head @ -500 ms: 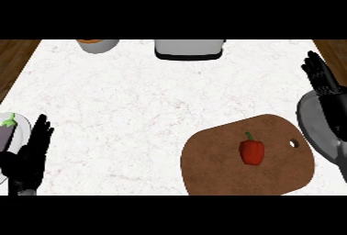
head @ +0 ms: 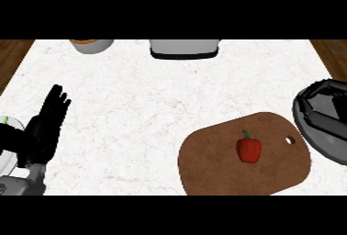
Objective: Pick the bell pepper from the cutting board and place it in the pan
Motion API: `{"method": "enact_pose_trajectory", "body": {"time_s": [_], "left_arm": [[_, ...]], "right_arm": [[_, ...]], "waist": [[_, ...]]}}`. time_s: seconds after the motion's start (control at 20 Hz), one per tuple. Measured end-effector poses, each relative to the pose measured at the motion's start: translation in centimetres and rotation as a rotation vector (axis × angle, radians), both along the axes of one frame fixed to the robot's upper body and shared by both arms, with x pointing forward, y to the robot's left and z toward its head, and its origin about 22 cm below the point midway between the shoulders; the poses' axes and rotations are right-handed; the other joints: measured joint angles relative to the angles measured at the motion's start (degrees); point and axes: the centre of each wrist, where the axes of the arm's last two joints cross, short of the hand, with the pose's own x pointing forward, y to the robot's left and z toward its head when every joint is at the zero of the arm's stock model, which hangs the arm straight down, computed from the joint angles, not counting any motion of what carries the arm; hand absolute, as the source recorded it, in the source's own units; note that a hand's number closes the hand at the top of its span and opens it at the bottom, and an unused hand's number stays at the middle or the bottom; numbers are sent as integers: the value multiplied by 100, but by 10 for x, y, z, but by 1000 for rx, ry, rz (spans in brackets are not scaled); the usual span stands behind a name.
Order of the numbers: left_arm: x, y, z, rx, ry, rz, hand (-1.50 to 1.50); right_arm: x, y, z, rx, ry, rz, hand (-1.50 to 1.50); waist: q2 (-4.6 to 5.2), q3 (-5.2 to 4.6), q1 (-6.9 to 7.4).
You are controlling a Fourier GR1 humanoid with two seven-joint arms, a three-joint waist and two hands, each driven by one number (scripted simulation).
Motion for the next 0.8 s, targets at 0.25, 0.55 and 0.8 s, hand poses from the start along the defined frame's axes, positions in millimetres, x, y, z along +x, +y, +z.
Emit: {"method": "enact_pose_trajectory", "body": {"time_s": [0.25, 0.55, 0.8], "left_arm": [[3, -5, 14, -32, 6, -23, 0], [10, -9, 20, -42, 3, -49, 0], [19, -20, 30, -42, 1, -66, 0]], "right_arm": [[-54, -36, -14, -169, -5, -64, -150], [-80, -59, 8, -388, -9, -46, -150], [-71, -34, 41, -524, 18, 5, -150]], "waist": [[-11, -2, -70], [10, -5, 2], [25, -10, 94]]}}
